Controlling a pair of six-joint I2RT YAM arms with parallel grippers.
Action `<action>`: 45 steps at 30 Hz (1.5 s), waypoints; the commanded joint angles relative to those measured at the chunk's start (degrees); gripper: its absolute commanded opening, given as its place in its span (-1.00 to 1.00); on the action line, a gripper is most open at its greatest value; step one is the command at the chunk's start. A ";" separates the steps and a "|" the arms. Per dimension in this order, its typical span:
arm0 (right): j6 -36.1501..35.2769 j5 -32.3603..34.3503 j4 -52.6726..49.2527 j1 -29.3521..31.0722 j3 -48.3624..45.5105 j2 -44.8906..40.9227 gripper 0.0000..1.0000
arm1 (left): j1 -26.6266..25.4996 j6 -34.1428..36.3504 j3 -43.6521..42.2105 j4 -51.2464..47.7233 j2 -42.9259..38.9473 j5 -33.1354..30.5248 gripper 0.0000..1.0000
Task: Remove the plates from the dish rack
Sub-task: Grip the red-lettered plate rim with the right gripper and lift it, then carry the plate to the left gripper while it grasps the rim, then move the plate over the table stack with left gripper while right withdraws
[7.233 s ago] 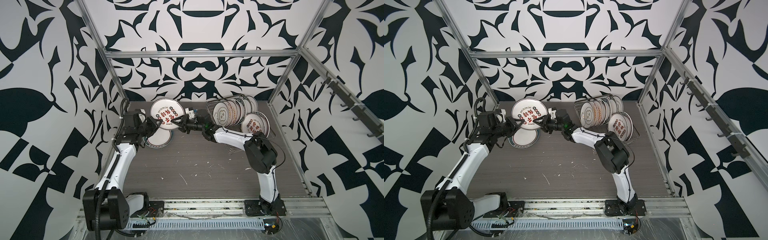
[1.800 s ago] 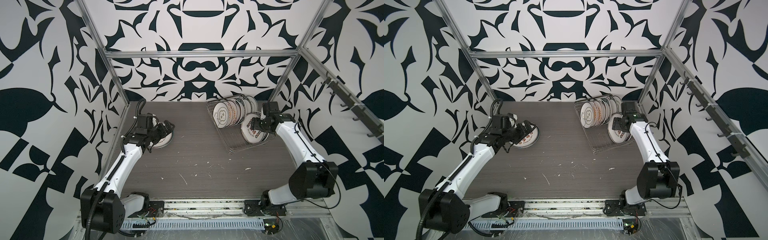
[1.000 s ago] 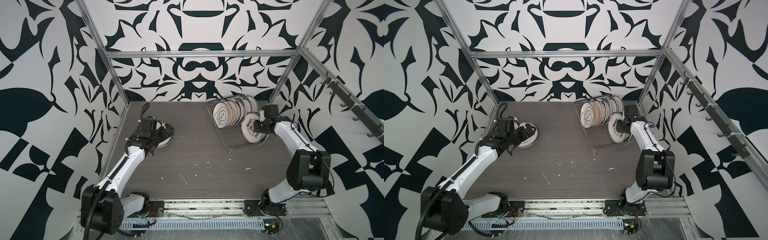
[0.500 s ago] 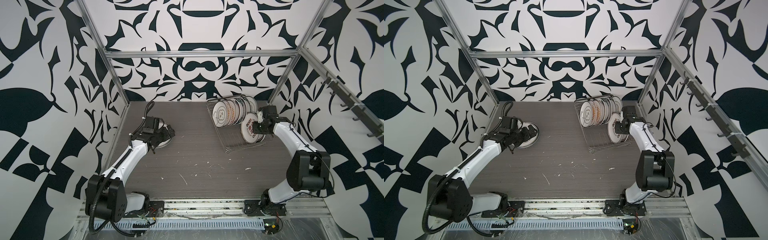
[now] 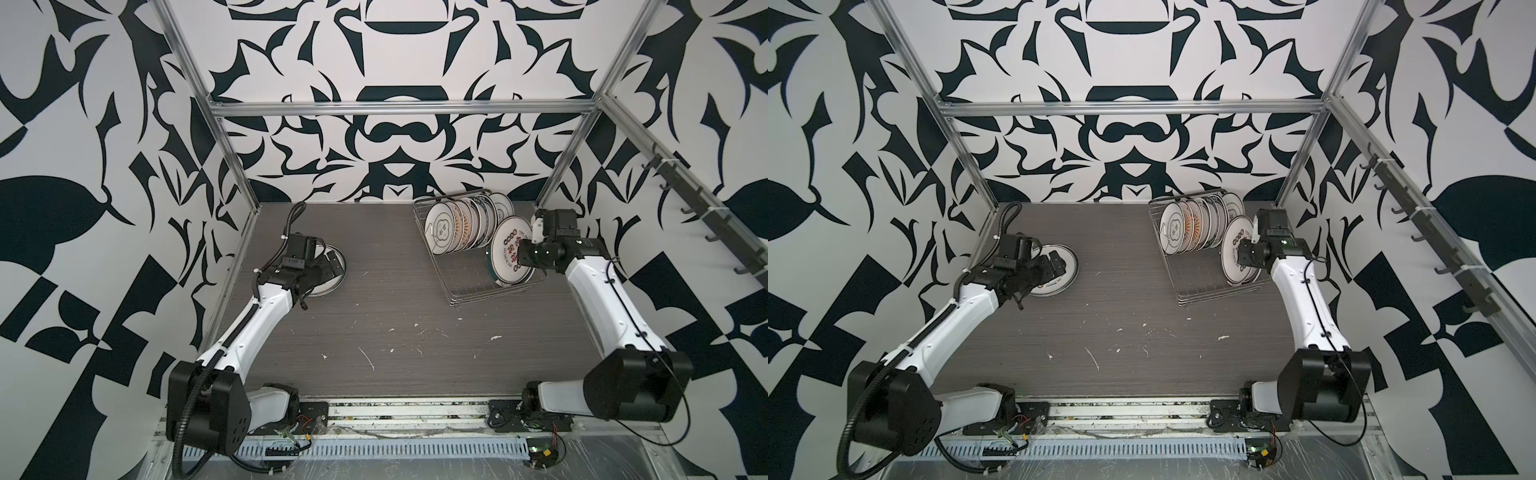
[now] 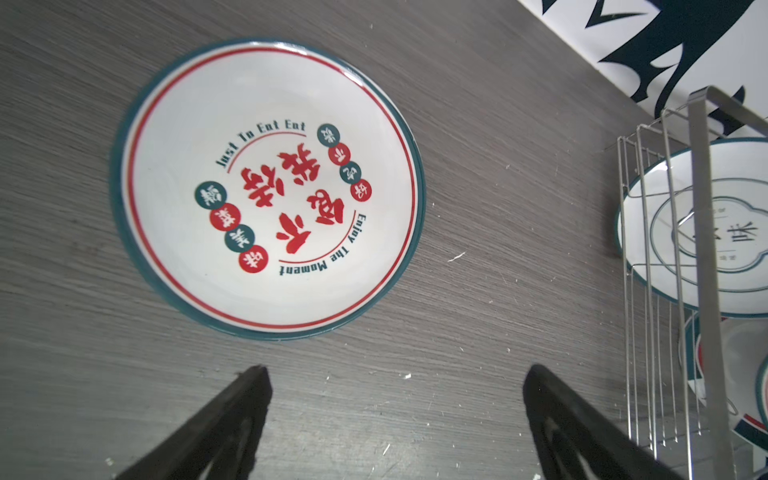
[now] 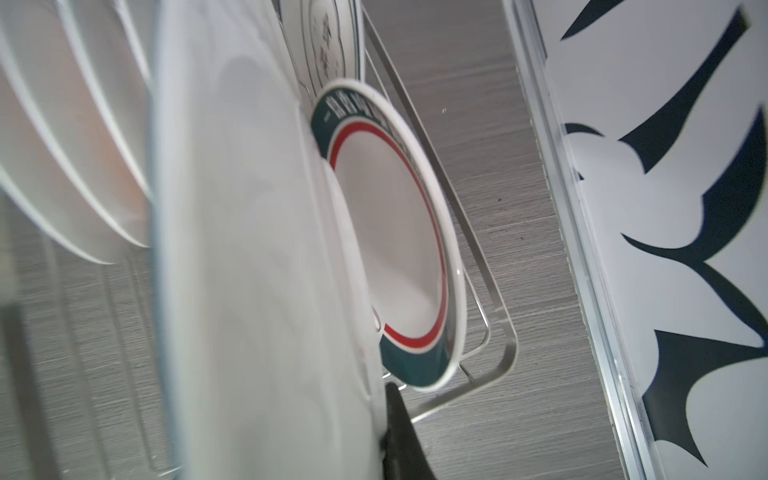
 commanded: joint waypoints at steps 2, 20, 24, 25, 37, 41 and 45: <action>3.19 -3.08 1.82 0.01 3.57 -6.60 -1.00 | -0.05 0.14 1.57 -2.17 -1.76 -2.83 0.98; 39.33 -24.43 37.55 21.53 -9.86 -2.32 -1.00 | -0.02 -9.46 -7.70 6.15 -12.39 0.28 0.98; 48.63 -25.91 46.55 26.31 -11.91 2.91 -1.00 | 0.00 -10.37 -9.55 8.59 -14.44 5.62 0.98; 51.58 -26.84 50.27 27.17 -12.78 4.29 -1.00 | -0.02 -10.41 -10.07 9.39 -15.04 7.17 0.98; 68.47 -33.89 75.92 37.82 -12.62 18.89 -1.00 | 0.09 -13.93 -13.55 18.18 -14.12 17.53 0.98; 71.99 -35.28 81.69 40.74 -10.84 23.02 -1.00 | 0.27 -14.68 -12.27 20.61 -10.60 18.62 0.98; 73.18 -36.26 84.27 42.70 -9.60 25.68 -1.00 | 1.29 -14.76 -10.04 22.08 -6.05 21.30 0.96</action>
